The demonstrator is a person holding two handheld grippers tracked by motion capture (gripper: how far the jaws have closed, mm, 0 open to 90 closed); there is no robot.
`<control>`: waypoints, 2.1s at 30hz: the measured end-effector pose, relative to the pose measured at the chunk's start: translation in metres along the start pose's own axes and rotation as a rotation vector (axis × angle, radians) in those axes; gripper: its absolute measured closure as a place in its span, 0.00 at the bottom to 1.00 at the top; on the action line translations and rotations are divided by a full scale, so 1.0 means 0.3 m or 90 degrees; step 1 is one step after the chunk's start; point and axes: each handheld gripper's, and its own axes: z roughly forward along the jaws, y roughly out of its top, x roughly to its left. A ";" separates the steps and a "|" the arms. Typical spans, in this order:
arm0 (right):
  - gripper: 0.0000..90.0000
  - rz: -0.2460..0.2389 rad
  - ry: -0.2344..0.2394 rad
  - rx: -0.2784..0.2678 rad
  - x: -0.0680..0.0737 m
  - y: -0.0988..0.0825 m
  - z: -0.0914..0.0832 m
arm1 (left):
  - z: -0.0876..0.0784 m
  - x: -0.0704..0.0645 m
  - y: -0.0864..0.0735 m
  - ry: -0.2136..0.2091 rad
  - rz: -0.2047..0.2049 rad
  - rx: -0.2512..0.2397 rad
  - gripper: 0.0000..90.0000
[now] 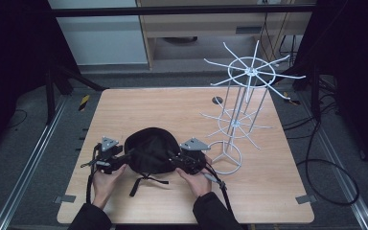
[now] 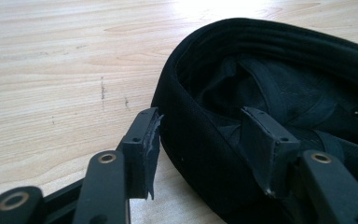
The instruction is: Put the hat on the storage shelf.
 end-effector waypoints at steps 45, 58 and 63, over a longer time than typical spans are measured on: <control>0.92 -0.013 0.022 -0.040 -0.006 -0.010 -0.067 | 0.020 -0.032 -0.036 -0.037 -0.005 0.051 0.88; 0.92 -0.082 0.054 -0.079 0.025 0.028 -0.097 | 0.053 -0.048 -0.040 -0.052 -0.002 0.060 0.87; 0.92 -0.105 0.058 -0.081 0.039 0.039 -0.106 | 0.062 -0.051 -0.047 -0.057 -0.001 0.061 0.86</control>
